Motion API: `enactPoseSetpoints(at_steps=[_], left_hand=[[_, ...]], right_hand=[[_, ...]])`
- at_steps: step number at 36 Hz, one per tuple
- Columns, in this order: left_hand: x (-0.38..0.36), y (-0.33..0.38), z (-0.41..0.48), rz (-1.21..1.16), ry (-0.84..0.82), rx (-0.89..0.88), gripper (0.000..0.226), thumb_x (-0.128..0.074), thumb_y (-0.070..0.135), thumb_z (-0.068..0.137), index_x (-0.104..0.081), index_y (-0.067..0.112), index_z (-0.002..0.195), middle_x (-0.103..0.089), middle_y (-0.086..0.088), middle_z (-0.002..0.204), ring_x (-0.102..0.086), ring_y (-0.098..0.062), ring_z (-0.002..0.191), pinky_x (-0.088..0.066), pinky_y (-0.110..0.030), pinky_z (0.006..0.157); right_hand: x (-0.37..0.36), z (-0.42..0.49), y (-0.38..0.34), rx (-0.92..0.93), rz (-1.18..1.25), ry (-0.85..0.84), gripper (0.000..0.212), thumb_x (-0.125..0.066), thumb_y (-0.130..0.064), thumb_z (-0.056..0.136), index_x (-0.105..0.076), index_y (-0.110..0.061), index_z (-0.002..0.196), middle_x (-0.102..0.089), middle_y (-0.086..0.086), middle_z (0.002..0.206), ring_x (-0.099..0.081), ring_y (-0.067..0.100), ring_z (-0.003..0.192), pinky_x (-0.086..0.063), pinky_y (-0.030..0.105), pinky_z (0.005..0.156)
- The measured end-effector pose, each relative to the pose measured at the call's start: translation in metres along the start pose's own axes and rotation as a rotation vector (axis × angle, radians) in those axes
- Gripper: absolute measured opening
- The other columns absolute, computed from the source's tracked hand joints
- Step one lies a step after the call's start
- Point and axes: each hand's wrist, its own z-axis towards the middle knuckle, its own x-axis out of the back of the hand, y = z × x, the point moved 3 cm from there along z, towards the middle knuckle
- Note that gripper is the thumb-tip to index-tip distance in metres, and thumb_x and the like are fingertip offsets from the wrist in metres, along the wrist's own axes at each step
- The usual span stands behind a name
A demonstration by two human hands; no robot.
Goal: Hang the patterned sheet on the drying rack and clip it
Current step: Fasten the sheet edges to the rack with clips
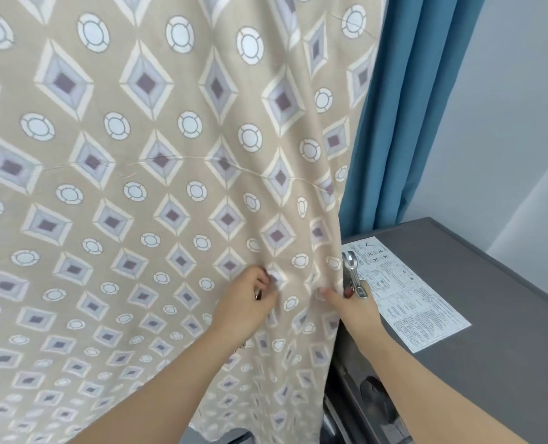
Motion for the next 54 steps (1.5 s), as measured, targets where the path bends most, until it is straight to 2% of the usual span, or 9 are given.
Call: enactPoseSetpoints(at_steps=[8, 14, 19, 27, 32, 36, 44, 51, 54], left_hand=[[-0.012, 0.015, 0.000, 0.109, -0.009, -0.047, 0.029, -0.060, 0.015, 0.083, -0.042, 0.030, 0.066, -0.049, 0.010, 0.067, -0.045, -0.001, 0.060, -0.035, -0.009, 0.054], [-0.005, 0.023, 0.000, 0.015, -0.008, -0.071, 0.026, -0.057, 0.011, 0.085, -0.048, 0.029, 0.069, -0.055, 0.009, 0.073, -0.049, -0.003, 0.064, -0.035, -0.009, 0.057], [0.013, 0.035, 0.006, -0.065, 0.067, -0.120, 0.022, -0.059, 0.010, 0.085, -0.053, 0.027, 0.073, -0.057, 0.011, 0.074, -0.052, -0.006, 0.068, -0.036, -0.009, 0.059], [0.056, 0.097, 0.025, -0.221, 0.180, -0.233, 0.021, -0.055, 0.015, 0.089, -0.055, 0.029, 0.074, -0.056, 0.009, 0.073, -0.050, -0.008, 0.057, -0.044, -0.025, 0.059], [0.087, 0.153, 0.029, -0.423, 0.183, -0.298, 0.014, -0.048, 0.025, 0.094, -0.055, 0.026, 0.082, -0.058, 0.004, 0.072, -0.044, -0.003, 0.039, -0.038, -0.015, 0.039], [0.110, 0.180, 0.031, -0.449, 0.154, -0.335, 0.008, -0.056, 0.029, 0.089, -0.059, 0.021, 0.090, -0.061, 0.001, 0.071, -0.043, -0.006, 0.035, -0.035, -0.016, 0.035], [0.149, 0.205, 0.031, -0.368, 0.073, -0.270, 0.020, -0.056, 0.029, 0.091, -0.062, 0.013, 0.080, -0.049, 0.002, 0.042, -0.038, -0.007, 0.029, -0.028, -0.012, 0.032], [0.189, 0.238, 0.036, -0.495, 0.278, -0.404, 0.017, -0.057, 0.025, 0.090, -0.059, 0.016, 0.076, -0.048, 0.002, 0.053, -0.040, -0.002, 0.033, -0.035, -0.014, 0.036], [0.196, 0.252, 0.036, -0.512, 0.321, -0.473, 0.017, -0.056, 0.026, 0.091, -0.058, 0.016, 0.078, -0.046, -0.001, 0.054, -0.039, -0.002, 0.032, -0.035, -0.013, 0.036]], right_hand=[[-0.003, -0.006, -0.006, 0.011, 0.227, -0.056, 0.034, -0.068, -0.007, 0.076, -0.036, -0.013, 0.068, -0.048, 0.007, 0.060, -0.048, 0.016, 0.050, -0.049, 0.027, 0.054], [-0.027, -0.008, -0.022, 0.009, 0.231, -0.224, 0.014, -0.061, -0.017, 0.085, -0.056, -0.009, 0.075, -0.061, 0.009, 0.085, -0.058, 0.021, 0.081, -0.046, 0.034, 0.079], [-0.017, -0.005, -0.056, 0.190, 0.188, -0.108, 0.031, -0.061, -0.033, 0.071, -0.050, -0.005, 0.066, -0.045, 0.006, 0.071, -0.044, 0.020, 0.069, -0.039, 0.030, 0.069], [0.001, -0.013, -0.136, 0.502, 0.237, 0.051, 0.042, -0.047, -0.029, 0.095, -0.032, -0.015, 0.058, -0.036, 0.002, 0.057, -0.036, 0.018, 0.057, -0.033, 0.030, 0.062], [-0.002, -0.035, -0.185, 0.696, -0.031, -0.018, 0.037, -0.041, -0.034, 0.096, -0.043, -0.021, 0.061, -0.047, -0.003, 0.066, -0.045, 0.016, 0.066, -0.036, 0.029, 0.063], [-0.006, -0.047, -0.210, 0.818, -0.356, 0.035, 0.024, -0.037, -0.034, 0.096, -0.051, -0.015, 0.098, -0.050, -0.002, 0.090, -0.053, 0.025, 0.090, -0.041, 0.033, 0.073], [-0.003, -0.072, -0.251, 0.998, -0.413, -0.001, 0.022, -0.042, -0.035, 0.094, -0.033, -0.022, 0.078, -0.043, -0.005, 0.066, -0.044, 0.021, 0.066, -0.030, 0.031, 0.057], [0.003, -0.077, -0.295, 0.669, 0.459, -0.482, 0.014, -0.044, -0.001, 0.093, -0.045, -0.014, 0.085, -0.054, 0.007, 0.070, -0.049, 0.007, 0.045, -0.035, 0.022, 0.047], [0.002, -0.083, -0.313, 0.480, 0.882, -0.659, 0.016, -0.040, -0.019, 0.096, -0.052, -0.010, 0.089, -0.062, 0.008, 0.078, -0.057, 0.014, 0.055, -0.040, 0.025, 0.055]])
